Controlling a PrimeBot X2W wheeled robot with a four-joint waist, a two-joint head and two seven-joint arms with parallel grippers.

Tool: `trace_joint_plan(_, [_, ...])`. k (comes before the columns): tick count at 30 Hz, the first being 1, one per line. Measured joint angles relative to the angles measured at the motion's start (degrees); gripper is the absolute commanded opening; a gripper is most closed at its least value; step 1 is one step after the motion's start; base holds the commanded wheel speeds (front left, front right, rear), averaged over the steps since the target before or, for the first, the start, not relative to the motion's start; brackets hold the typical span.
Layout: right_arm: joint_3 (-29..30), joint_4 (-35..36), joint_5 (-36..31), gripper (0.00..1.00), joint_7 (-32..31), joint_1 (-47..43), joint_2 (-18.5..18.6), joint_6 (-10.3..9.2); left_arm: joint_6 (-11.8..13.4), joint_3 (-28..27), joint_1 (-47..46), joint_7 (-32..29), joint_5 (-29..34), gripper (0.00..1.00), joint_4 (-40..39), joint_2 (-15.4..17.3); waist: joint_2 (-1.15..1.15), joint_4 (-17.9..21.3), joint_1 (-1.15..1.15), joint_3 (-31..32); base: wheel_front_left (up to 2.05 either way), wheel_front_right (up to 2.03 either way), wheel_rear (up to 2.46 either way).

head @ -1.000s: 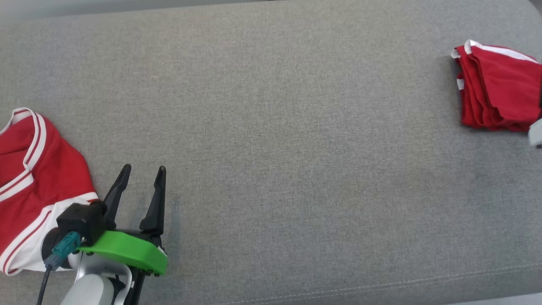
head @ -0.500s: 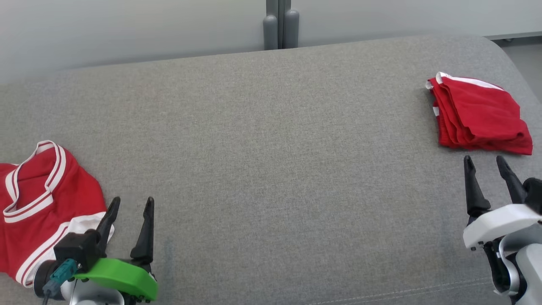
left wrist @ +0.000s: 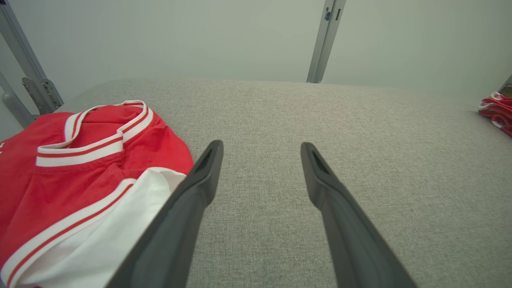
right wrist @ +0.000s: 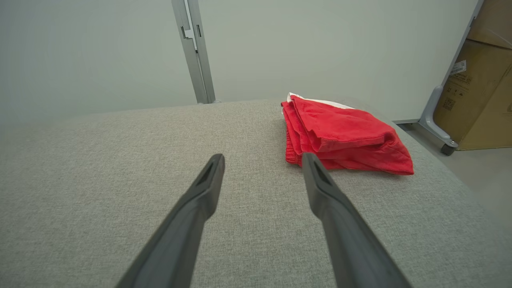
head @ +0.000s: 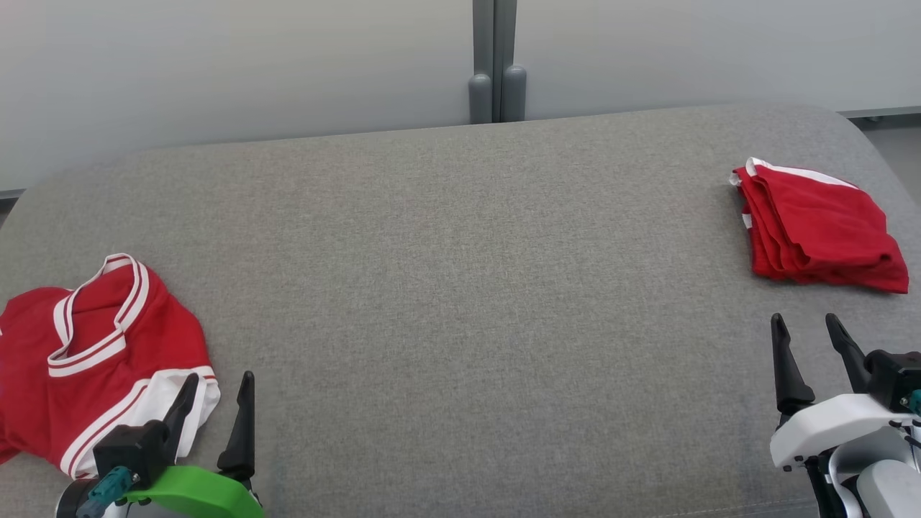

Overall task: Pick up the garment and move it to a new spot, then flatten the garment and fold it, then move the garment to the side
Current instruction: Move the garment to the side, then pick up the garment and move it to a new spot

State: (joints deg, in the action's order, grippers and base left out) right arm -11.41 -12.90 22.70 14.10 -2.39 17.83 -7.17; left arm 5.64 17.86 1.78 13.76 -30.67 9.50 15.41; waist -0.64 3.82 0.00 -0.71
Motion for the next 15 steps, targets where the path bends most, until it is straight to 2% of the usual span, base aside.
trace_joint_plan(15, [1.1,2.3,-3.6,1.0,0.1,-0.5,-2.0,0.0,-0.1,-1.2,0.0,0.4,0.0,1.0,0.7,-0.1,0.0,-2.0,0.0,0.2,0.0,0.0,0.0])
